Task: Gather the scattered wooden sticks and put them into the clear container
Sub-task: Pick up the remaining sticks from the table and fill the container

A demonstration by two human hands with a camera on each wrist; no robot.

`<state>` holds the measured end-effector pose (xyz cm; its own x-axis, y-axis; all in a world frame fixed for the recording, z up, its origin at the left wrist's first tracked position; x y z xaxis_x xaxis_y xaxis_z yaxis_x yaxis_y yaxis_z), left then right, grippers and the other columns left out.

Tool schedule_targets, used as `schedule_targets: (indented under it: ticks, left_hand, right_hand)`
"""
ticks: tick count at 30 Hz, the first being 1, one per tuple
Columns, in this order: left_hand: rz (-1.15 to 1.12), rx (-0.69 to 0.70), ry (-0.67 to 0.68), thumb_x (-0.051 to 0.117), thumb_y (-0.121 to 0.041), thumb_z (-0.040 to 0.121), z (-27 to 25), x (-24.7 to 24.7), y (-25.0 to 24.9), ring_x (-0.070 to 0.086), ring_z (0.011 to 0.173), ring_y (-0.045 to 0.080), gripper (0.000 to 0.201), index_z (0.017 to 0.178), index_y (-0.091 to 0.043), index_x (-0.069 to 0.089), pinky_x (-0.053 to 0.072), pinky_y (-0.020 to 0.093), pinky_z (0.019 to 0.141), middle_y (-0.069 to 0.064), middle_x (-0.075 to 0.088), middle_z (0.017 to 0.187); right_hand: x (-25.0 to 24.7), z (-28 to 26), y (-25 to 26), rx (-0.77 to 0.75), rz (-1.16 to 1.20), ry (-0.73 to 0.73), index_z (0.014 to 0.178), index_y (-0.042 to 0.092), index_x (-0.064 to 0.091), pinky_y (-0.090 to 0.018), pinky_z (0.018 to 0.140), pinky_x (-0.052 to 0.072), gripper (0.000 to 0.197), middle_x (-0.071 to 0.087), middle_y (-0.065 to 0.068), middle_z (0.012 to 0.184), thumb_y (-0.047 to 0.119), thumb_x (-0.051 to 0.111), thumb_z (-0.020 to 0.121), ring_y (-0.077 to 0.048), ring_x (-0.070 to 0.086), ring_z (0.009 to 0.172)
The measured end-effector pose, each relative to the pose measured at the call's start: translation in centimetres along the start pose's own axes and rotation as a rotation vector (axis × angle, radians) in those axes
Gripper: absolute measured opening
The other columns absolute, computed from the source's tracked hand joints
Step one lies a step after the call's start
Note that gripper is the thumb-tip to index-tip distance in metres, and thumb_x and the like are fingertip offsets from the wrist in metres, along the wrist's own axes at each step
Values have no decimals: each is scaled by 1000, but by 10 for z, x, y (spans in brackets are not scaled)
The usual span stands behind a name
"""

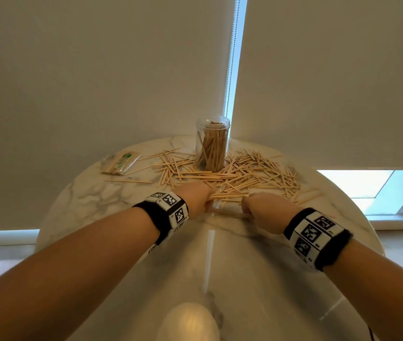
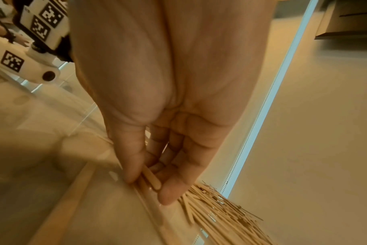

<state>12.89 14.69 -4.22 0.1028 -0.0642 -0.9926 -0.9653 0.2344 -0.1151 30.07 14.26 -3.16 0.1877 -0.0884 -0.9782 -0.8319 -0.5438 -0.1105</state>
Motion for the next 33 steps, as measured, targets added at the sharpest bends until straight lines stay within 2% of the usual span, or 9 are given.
schedule_targets:
  ticks: [3, 7, 11, 13, 18, 21, 24, 28, 33]
  left_hand:
    - [40, -31, 41, 54, -28, 99, -3, 7, 1, 61, 99, 27, 21, 113, -14, 62, 51, 36, 83, 8, 62, 108]
    - [84, -59, 102, 48, -25, 102, -7, 15, 3, 62, 94, 30, 20, 118, -13, 50, 54, 41, 81, 13, 62, 109]
    - [91, -98, 178, 47, -15, 102, -16, 14, 1, 62, 105, 30, 25, 124, -7, 52, 48, 34, 84, 14, 62, 119]
    - [58, -123, 208, 46, -17, 102, -20, 10, 2, 61, 100, 28, 25, 123, -5, 54, 46, 32, 79, 14, 62, 117]
    - [-330, -253, 11, 47, -24, 104, -26, -12, 25, 61, 90, 22, 16, 110, -12, 55, 48, 31, 73, 5, 64, 100]
    - [-634, -249, -135, 44, -24, 105, -31, -27, 36, 60, 91, 23, 21, 96, -14, 59, 49, 29, 69, 4, 67, 97]
    - [-1055, -247, -175, 42, -26, 107, -37, -33, 31, 63, 96, 24, 18, 102, -16, 57, 57, 45, 89, 15, 68, 114]
    - [-1375, -183, -224, 39, -27, 109, -35, -41, 14, 69, 107, 28, 17, 108, -22, 55, 56, 46, 93, 12, 73, 113]
    - [-1515, -62, -300, 35, -30, 110, -33, -50, -12, 74, 85, 27, 30, 126, -17, 56, 59, 38, 71, 10, 74, 100]
  right_hand:
    - [1, -2, 3, -18, 8, 8, 118, 16, 57, -28, 76, 42, 22, 60, -4, 114, 17, 55, 96, -19, 53, 93]
    - [5, -4, 8, -34, -8, 12, 122, 14, 56, -32, 87, 50, 24, 59, -7, 119, 18, 52, 99, -24, 58, 105]
    - [4, -7, 13, -32, -28, 27, 127, 13, 54, -36, 92, 51, 27, 58, -8, 120, 20, 49, 101, -25, 58, 108]
    - [3, -7, 14, -27, -29, 29, 128, 12, 53, -35, 92, 49, 27, 59, -8, 121, 19, 48, 102, -25, 58, 109]
    - [2, -4, 9, 1, 26, -34, 121, 13, 59, -31, 87, 52, 23, 60, -6, 115, 15, 50, 99, -21, 59, 98]
    - [-14, -1, 3, 32, 235, -186, 102, 22, 57, -22, 71, 40, 8, 61, 0, 104, 17, 51, 101, -14, 54, 86]
    - [-46, 1, -1, 38, 536, -395, 98, 22, 59, -21, 67, 43, 5, 63, 5, 91, 23, 55, 101, -11, 57, 79]
    - [-72, 7, 7, 17, 1026, -513, 96, 17, 66, -41, 79, 60, 3, 72, -3, 85, 17, 64, 97, -21, 73, 79]
    - [-74, 8, 36, -16, 1435, -518, 100, 8, 69, -44, 74, 63, 13, 75, -11, 90, 20, 66, 97, -26, 75, 82]
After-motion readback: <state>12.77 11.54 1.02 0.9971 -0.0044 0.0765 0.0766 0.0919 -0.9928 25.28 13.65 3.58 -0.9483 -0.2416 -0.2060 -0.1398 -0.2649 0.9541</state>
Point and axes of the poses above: each hand's wrist, its own z-axis towards the middle knuckle, its own x-axis out of the palm, y = z × x, the point moved 4 cm from there along z, towards the middle knuckle
